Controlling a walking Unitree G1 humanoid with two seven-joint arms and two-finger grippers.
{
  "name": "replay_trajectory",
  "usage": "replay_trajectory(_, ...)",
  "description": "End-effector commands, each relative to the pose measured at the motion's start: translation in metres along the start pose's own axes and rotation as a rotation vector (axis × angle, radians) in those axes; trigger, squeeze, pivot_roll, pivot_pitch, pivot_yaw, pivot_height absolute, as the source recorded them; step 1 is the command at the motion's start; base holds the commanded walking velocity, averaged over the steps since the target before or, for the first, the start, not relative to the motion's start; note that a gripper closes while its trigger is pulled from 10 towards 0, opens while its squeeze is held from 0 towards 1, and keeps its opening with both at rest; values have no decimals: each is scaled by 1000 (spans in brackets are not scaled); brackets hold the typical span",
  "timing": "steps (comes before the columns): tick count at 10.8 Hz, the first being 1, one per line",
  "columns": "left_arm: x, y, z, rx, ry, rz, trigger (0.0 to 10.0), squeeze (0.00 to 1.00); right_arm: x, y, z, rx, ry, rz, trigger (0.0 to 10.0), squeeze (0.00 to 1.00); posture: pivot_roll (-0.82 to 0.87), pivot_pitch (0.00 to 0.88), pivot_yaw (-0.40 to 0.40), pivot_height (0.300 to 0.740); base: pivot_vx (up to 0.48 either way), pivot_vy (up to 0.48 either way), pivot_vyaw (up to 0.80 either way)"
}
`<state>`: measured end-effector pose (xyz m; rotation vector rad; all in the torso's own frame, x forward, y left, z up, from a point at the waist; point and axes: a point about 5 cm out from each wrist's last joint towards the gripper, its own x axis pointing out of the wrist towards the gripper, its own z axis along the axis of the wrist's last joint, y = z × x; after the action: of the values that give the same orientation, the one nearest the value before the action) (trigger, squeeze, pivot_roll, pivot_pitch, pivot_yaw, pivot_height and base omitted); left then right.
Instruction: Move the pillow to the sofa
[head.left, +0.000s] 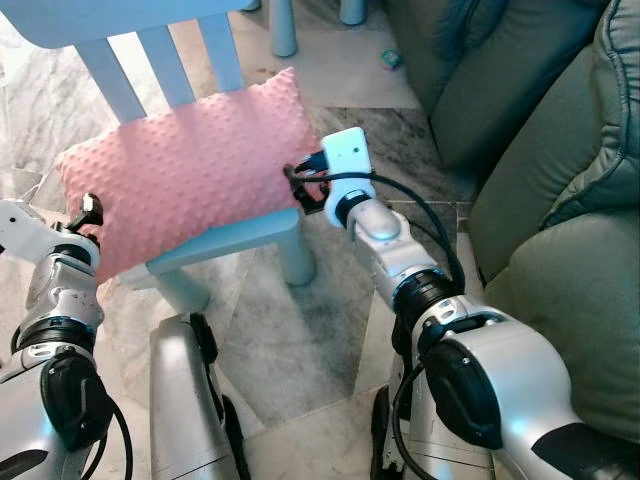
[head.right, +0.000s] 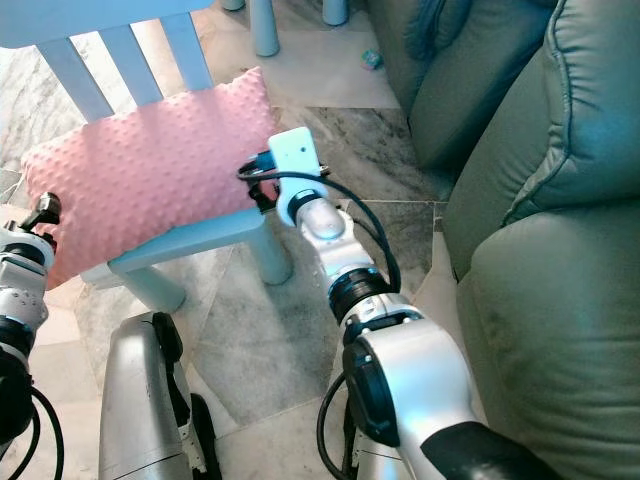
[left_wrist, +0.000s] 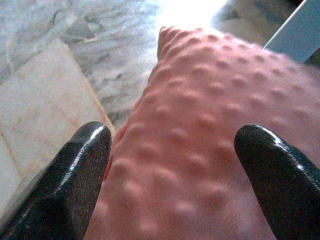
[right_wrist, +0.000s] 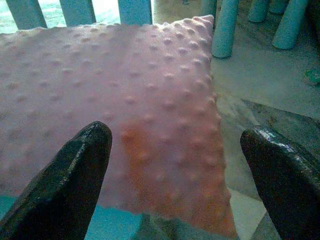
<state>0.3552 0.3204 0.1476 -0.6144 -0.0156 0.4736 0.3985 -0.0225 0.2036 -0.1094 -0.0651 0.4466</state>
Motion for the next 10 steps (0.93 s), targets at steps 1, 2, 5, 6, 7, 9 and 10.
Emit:
replay_trajectory(1, -2, 10, -10, -69, 69, 41, 10000, 0, 0, 7, -6, 12, 39, 12, 10000, 0, 40, 408, 0, 440, 0, 0, 0)
replay_trajectory(2, -2, 4, -13, -79, 91, 3, 10000, 0, 0, 10, -8, 18, 47, 20, 10000, 0, 38, 409, 1, 440, 0, 0, 0)
replay_trajectory(5, -1, -13, -23, -63, 147, -62, 3882, 0, 0, 25, -13, 31, 73, 77, 10000, 0, 36, 415, 4, 440, 0, 0, 0)
replay_trajectory(6, -2, -16, -26, -57, 162, -81, 0, 0, -1, 28, -15, 31, 79, 96, 10000, 0, 36, 415, 4, 440, 0, 0, 0)
replay_trajectory(7, -2, -16, -27, -40, 168, -84, 0, 0, -2, 30, -17, 32, 84, 113, 0, 0, 40, 414, 6, 440, 0, 0, 0)
replay_trajectory(9, -3, -12, -29, -12, 176, -76, 0, 0, -2, 32, -20, 10, 88, 110, 510, 0, 47, 414, 6, 440, 0, 0, 0)
replay_trajectory(10, -3, -7, -28, -4, 172, -61, 0, 0, -2, 31, -16, -35, 64, 116, 10000, 0, 52, 416, 4, 440, 0, 0, 0)
